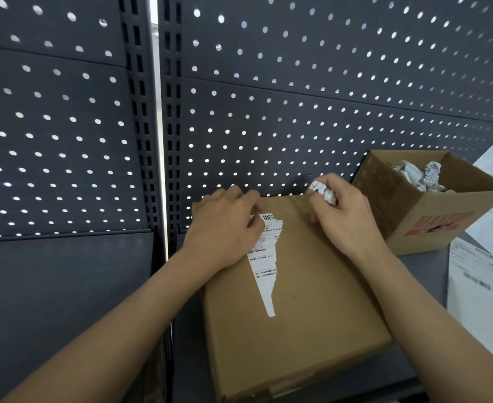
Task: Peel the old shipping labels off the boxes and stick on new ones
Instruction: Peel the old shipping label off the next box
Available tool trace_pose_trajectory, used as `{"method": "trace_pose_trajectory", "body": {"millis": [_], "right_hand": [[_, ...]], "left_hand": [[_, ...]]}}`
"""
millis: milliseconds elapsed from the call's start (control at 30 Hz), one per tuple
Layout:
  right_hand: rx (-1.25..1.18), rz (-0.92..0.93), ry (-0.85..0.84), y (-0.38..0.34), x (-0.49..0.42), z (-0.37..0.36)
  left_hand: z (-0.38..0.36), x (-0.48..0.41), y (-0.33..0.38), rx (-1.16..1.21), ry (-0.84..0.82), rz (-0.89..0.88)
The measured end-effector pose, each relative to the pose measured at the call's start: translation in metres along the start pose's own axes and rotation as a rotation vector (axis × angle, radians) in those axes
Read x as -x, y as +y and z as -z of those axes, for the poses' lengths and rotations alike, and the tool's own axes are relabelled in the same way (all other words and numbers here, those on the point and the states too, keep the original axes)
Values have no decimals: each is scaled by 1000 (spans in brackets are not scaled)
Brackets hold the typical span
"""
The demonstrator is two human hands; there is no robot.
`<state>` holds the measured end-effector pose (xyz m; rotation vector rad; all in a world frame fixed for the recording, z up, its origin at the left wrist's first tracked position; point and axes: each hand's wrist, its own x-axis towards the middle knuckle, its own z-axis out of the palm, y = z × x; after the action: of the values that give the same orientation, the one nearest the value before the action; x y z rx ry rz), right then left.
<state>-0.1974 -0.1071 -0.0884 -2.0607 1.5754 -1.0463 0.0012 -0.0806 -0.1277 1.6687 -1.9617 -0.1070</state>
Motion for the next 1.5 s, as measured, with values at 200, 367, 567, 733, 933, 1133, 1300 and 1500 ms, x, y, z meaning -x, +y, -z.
{"method": "trace_pose_trajectory", "body": {"millis": [200, 367, 567, 733, 933, 1133, 1300, 1500], "right_hand": [[-15, -11, 7, -3, 1, 1], [-51, -16, 11, -4, 3, -1], [-141, -52, -13, 6, -1, -3], [-116, -29, 30, 5, -1, -4], [-113, -22, -59, 1, 1, -2], [-139, 43, -90, 6, 4, 0], [32, 59, -177, 0, 5, -3], [-8, 32, -162, -1, 7, -5]], "left_hand": [[-1, 0, 0, -3, 6, 3], [-1, 0, 1, -8, 6, 8], [0, 0, 1, -10, -5, 9], [1, 0, 1, -5, -11, 16], [1, 0, 1, -7, -4, 11], [1, 1, 1, -11, -4, 12], [1, 0, 2, -6, -12, 17], [0, -1, 1, -23, -8, 13]]}}
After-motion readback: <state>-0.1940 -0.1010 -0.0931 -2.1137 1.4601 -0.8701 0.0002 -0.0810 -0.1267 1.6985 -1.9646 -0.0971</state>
